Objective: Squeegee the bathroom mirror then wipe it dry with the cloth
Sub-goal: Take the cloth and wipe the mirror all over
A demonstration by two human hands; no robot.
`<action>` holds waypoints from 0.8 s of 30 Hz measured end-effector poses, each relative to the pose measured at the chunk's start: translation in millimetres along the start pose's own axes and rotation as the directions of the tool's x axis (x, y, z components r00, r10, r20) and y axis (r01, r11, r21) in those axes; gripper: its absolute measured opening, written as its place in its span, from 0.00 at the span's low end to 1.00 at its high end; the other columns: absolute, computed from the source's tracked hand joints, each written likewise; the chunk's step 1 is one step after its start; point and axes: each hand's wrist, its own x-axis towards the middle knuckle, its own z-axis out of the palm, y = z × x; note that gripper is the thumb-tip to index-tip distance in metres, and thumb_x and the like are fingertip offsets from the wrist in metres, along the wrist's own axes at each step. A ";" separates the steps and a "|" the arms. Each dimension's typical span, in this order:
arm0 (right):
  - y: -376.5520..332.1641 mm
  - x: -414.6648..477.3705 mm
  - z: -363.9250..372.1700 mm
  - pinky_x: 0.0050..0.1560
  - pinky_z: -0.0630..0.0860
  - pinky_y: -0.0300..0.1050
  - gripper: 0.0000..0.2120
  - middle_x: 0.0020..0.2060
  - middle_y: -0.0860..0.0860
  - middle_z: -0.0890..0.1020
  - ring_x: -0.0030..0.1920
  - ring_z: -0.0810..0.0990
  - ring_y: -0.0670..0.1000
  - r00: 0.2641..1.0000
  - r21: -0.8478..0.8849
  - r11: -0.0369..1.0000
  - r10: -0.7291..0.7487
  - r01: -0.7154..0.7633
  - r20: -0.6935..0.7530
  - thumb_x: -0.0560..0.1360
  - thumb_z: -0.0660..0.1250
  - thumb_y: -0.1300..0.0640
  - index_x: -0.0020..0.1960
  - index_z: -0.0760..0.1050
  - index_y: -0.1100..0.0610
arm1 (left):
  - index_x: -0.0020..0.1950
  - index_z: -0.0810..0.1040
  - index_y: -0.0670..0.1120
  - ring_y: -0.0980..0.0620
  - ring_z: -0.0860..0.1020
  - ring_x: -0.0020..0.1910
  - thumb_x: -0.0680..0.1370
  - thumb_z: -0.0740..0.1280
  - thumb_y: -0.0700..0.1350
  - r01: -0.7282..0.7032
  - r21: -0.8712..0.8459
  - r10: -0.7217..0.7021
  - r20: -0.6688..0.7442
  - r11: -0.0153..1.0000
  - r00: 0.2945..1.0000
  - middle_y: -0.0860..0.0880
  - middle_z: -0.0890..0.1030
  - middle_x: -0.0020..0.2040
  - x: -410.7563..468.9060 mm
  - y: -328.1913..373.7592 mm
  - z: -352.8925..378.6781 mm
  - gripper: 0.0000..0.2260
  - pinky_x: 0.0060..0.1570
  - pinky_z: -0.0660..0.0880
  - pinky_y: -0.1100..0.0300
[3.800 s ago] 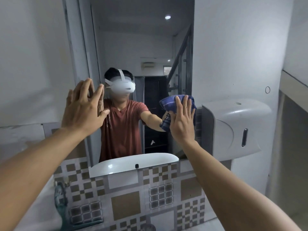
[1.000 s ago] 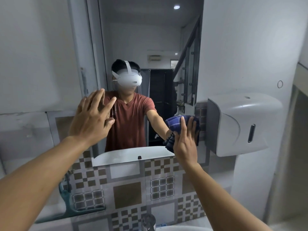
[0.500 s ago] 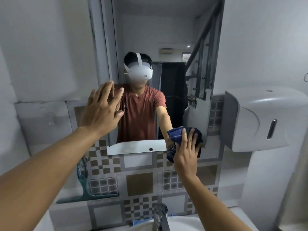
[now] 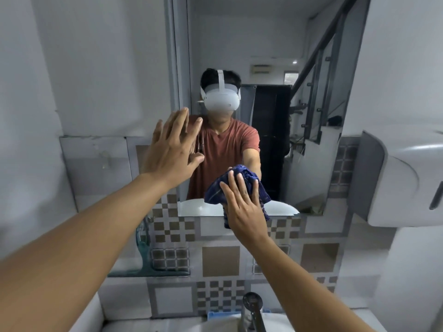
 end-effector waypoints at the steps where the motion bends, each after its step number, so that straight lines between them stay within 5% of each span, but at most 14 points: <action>1: -6.1 3.0 -0.2 0.77 0.46 0.67 0.31 0.80 0.57 0.53 0.81 0.44 0.57 0.999 0.006 0.999 -0.034 0.034 0.015 0.80 0.63 0.57 0.79 0.55 0.58 | 0.81 0.58 0.48 0.37 0.54 0.80 0.76 0.70 0.58 0.000 -0.004 0.000 0.004 1.000 1.000 0.38 0.54 0.81 0.0 0.0 0.5 0.39 0.76 0.56 0.36; 7: -37.4 24.6 -3.6 0.77 0.51 0.67 0.27 0.79 0.56 0.61 0.80 0.53 0.57 0.962 0.052 0.965 -0.262 0.259 0.078 0.79 0.49 0.58 0.78 0.61 0.58 | 0.82 0.57 0.48 0.38 0.53 0.81 0.77 0.69 0.57 0.001 -0.011 -0.001 0.015 1.000 1.000 0.38 0.53 0.82 -0.4 1.0 1.6 0.38 0.76 0.57 0.36; 15: -32.7 12.0 2.3 0.78 0.47 0.63 0.24 0.77 0.55 0.66 0.79 0.57 0.56 0.832 0.046 0.861 -0.502 0.506 0.236 0.81 0.48 0.56 0.75 0.68 0.56 | 0.81 0.59 0.47 0.37 0.55 0.80 0.77 0.69 0.56 -0.001 -0.001 0.001 0.007 1.000 1.000 0.37 0.55 0.81 -1.6 4.0 -1.4 0.37 0.76 0.57 0.36; 20: 7.0 -12.9 -13.9 0.77 0.52 0.65 0.29 0.79 0.56 0.60 0.80 0.52 0.57 0.905 -0.015 0.926 -0.364 0.376 0.220 0.78 0.51 0.56 0.79 0.60 0.56 | 0.81 0.60 0.48 0.36 0.57 0.79 0.78 0.70 0.53 -0.035 -0.001 0.035 -0.014 0.999 0.999 0.36 0.56 0.81 -7.6 9.2 3.4 0.35 0.76 0.57 0.35; 24: 45.8 -33.9 -20.0 0.78 0.49 0.66 0.35 0.81 0.56 0.52 0.81 0.44 0.56 0.981 -0.084 0.992 -0.081 0.097 0.175 0.76 0.57 0.58 0.81 0.51 0.53 | 0.81 0.59 0.48 0.34 0.57 0.79 0.77 0.70 0.52 -0.053 0.000 0.053 -0.008 0.999 0.999 0.35 0.55 0.81 -18.3 12.3 13.0 0.36 0.74 0.58 0.33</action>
